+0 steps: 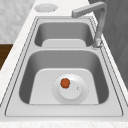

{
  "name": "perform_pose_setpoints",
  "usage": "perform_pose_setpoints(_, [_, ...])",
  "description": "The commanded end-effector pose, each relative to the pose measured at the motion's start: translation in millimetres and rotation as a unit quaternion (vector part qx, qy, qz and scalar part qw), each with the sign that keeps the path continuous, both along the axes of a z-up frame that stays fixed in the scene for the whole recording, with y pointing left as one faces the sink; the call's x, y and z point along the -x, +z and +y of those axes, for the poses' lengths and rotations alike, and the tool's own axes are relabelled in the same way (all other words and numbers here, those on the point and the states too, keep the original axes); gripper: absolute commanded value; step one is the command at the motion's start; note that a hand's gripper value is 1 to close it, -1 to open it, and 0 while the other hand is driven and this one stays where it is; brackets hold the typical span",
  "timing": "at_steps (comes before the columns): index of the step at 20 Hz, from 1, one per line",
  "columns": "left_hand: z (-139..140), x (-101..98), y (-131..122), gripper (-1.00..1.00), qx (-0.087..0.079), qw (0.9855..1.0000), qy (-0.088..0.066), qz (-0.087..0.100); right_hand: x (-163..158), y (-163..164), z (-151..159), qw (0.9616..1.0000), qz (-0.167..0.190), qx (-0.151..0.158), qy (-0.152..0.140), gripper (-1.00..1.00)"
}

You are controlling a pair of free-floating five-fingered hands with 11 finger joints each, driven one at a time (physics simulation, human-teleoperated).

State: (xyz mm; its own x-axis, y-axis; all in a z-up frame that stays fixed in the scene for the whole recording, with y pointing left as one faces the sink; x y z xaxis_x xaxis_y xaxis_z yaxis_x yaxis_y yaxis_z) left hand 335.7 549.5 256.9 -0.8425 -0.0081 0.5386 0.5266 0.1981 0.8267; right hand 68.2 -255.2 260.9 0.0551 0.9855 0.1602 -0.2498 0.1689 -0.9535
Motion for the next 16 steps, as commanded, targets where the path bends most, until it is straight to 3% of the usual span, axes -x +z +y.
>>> perform_pose_setpoints(1, [23, 21.9, -11, 1.00, 0.027, 0.9996, 0.003, -0.006, 0, 0, 0, 1.0000, 0.000, 0.000, 0.000, 0.00])
perform_pose_setpoints(4, [34, 23.8, -29, 1.00, 0.055, 0.9984, 0.012, -0.008, 0, 0, 0, 1.0000, 0.000, 0.000, 0.000, 0.00])
perform_pose_setpoints(12, [74, 14.6, -68, 1.00, 0.111, 0.9937, 0.003, -0.014, 0, 0, 0, 1.0000, 0.000, 0.000, 0.000, 0.00])
perform_pose_setpoints(16, [103, 21.4, -91, 1.00, 0.134, 0.9908, -0.003, -0.015, 0, 0, 0, 1.0000, 0.000, 0.000, 0.000, 0.00])
